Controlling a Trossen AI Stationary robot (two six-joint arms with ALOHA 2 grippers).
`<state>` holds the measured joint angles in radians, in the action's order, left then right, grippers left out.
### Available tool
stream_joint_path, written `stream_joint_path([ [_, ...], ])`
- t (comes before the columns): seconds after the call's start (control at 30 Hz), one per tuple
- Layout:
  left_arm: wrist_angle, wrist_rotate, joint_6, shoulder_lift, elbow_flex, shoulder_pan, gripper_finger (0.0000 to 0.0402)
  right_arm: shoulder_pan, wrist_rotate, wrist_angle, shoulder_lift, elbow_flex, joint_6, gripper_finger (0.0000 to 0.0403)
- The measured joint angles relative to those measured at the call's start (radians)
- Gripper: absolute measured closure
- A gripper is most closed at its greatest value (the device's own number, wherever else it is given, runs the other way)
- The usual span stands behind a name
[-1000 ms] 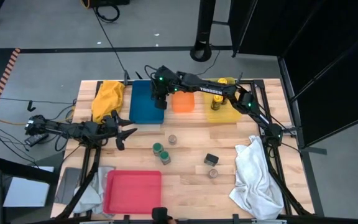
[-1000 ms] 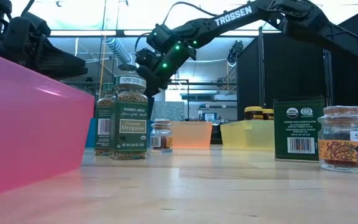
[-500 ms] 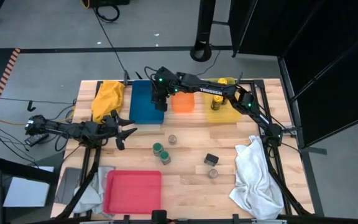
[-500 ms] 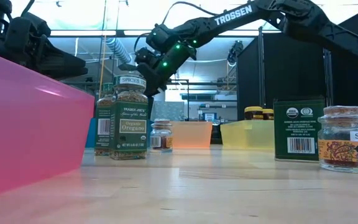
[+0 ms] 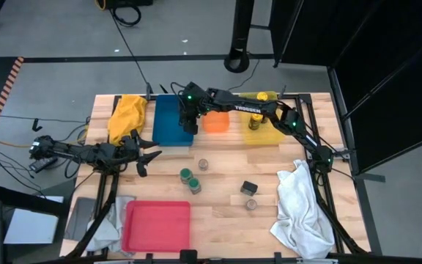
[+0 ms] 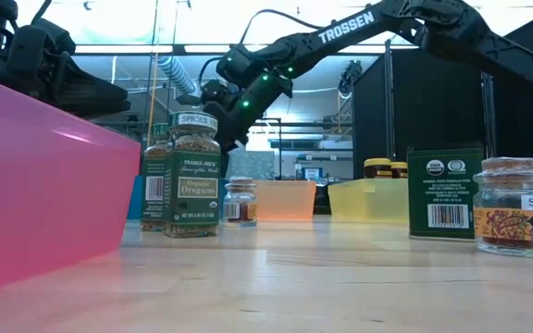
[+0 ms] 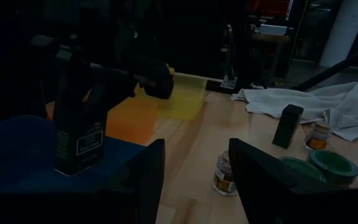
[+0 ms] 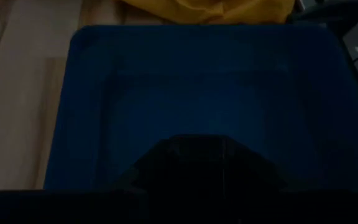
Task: Sort spices by type
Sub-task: Put the top black seasoning can into the blue bin
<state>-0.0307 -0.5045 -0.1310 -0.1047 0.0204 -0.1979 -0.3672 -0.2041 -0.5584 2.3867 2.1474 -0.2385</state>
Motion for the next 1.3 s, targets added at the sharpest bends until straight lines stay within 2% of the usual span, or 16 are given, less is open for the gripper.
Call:
stream_joint_path([
  [0.6,0.0,0.0,0.0,0.0,0.0,0.0,0.0218,0.019,-0.001,0.035,0.0,0.001,0.007,0.0254],
  [1.3,-0.001,0.0,0.0,0.0,0.0,0.0,0.0218,0.025,0.0,0.113,0.0,-0.121,0.039,0.0253],
])
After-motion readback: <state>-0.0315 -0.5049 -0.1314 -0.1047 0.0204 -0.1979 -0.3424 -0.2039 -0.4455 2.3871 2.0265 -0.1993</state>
